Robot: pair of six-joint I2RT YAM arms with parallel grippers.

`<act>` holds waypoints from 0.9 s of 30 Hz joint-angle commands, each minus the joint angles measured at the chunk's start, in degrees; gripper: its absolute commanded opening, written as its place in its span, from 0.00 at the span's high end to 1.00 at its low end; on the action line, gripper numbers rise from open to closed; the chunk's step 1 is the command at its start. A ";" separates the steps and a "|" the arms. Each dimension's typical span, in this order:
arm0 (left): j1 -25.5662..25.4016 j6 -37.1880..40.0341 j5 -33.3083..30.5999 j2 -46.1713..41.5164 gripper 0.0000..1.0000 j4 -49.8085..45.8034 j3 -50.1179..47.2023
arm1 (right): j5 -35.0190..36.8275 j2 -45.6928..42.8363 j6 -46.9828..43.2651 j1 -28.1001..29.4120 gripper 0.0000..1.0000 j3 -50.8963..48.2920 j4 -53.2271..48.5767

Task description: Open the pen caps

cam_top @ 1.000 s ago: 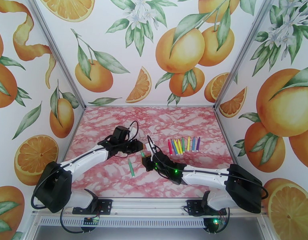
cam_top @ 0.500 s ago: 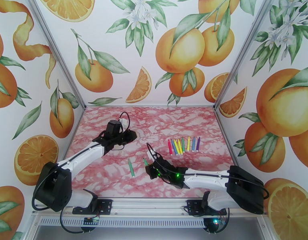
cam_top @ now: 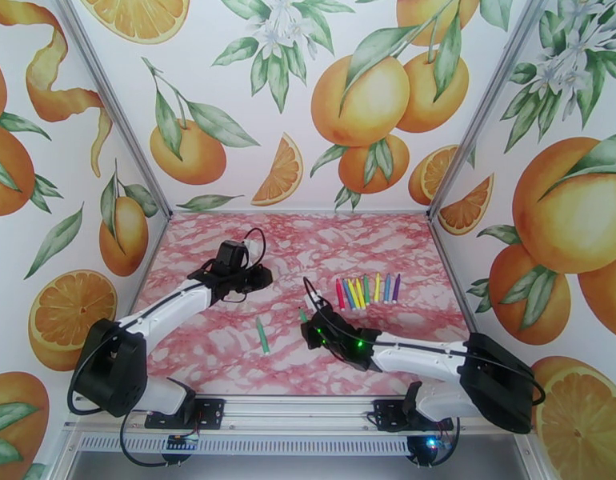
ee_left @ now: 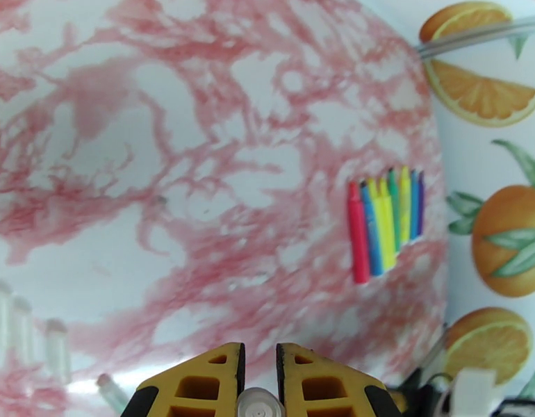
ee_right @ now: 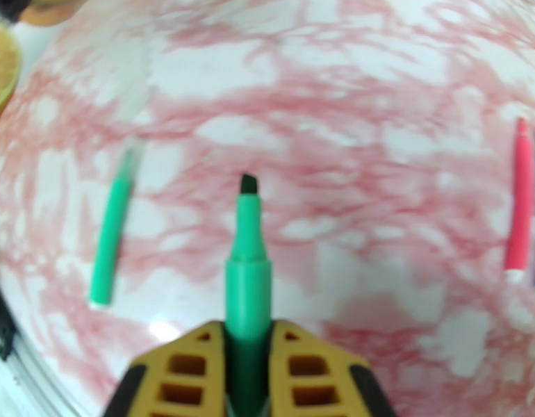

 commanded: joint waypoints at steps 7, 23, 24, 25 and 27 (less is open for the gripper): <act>-1.23 11.96 -9.46 3.10 1.00 -17.84 6.62 | 5.41 1.23 -1.59 -7.93 1.00 5.62 -7.34; -3.86 16.60 -20.11 11.88 1.00 -25.52 12.25 | 7.50 15.43 -5.39 -15.70 1.00 16.77 -11.82; -4.00 16.70 -20.70 12.27 1.00 -25.61 12.36 | 7.51 16.23 -5.23 -15.85 1.00 17.15 -11.82; -4.01 16.76 -20.94 12.61 1.00 -25.68 12.45 | 7.51 16.84 -5.26 -15.89 1.00 17.52 -11.82; -4.20 16.80 -21.55 13.33 1.00 -25.60 12.42 | 7.73 18.17 -5.04 -16.00 1.00 18.18 -11.66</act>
